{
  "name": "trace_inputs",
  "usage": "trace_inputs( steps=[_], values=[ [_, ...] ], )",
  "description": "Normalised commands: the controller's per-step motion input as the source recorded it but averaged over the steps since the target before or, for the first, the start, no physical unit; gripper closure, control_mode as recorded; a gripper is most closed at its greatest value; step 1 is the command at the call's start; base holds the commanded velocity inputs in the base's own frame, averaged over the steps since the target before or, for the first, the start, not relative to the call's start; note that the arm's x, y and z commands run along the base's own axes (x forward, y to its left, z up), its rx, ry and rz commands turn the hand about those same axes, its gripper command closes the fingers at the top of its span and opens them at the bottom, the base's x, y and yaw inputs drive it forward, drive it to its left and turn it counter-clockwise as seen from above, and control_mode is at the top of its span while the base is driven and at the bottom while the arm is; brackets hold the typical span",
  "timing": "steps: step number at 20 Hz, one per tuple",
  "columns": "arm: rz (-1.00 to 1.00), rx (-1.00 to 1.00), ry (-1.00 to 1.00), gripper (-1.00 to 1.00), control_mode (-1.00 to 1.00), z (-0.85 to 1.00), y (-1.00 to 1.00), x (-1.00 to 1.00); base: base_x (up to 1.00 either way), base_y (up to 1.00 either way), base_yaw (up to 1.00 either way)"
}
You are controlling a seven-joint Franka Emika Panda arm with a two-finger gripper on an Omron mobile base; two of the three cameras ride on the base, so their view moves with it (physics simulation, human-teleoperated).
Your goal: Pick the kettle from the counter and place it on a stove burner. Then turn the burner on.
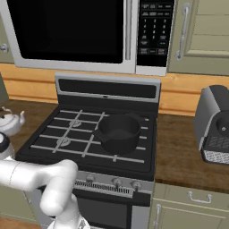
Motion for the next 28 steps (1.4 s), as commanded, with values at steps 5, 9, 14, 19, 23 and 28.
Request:
trace_inputs(
  steps=[5,9,14,19,23,28],
  values=[
    [-0.17,-0.04,-0.4,1.0,-1.0,0.09,-1.0,-0.35,0.0,0.0,0.0],
    [-0.24,-0.01,-0.12,1.0,-1.0,0.03,-1.0,-0.04,0.0,0.0,0.0],
    [-0.26,0.0,0.11,1.0,-1.0,0.01,-1.0,0.13,0.0,0.0,0.0],
    [-0.06,0.0,0.08,1.0,-1.0,0.0,-1.0,0.04,0.0,0.0,0.0],
    [0.15,0.05,0.0,1.0,-1.0,-0.01,-0.81,0.02,0.0,0.0,0.0],
    [0.22,0.11,0.05,1.0,-1.0,-0.04,-0.55,0.38,0.0,0.0,0.0]
  ],
)
